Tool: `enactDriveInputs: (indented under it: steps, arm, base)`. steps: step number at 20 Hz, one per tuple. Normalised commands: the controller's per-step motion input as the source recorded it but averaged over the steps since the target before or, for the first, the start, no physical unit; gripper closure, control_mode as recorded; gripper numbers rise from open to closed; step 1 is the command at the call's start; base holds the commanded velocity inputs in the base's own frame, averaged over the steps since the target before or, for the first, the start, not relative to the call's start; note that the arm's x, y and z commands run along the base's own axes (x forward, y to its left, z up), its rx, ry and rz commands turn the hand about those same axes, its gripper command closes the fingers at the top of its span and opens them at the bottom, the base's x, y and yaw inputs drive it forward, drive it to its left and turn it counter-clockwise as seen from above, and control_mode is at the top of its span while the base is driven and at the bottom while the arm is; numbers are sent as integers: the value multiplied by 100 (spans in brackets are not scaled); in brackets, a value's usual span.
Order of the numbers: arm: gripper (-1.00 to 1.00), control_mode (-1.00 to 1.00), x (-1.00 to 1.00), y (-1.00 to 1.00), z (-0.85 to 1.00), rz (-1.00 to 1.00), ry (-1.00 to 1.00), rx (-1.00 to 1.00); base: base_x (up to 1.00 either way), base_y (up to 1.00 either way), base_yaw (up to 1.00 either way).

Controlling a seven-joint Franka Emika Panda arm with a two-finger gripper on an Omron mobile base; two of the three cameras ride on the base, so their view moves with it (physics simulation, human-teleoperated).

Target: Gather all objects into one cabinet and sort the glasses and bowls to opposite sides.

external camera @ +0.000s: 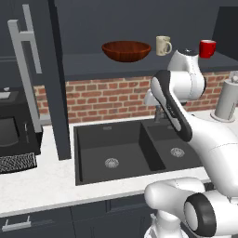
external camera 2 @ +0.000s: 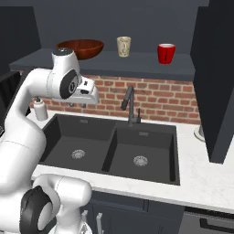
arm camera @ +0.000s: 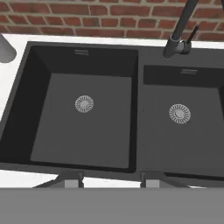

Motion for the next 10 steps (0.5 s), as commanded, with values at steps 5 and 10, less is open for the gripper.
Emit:
enactDriveInputs:
  steps: [5, 10]
  arm:
    - [-100, -100, -7, 0, -1, 0, 0, 0]
    - [-100, -100, -79, -12, -11, -2, -16, 0]
  base:
    - [0, 0, 0]
    - [0, 0, 0]
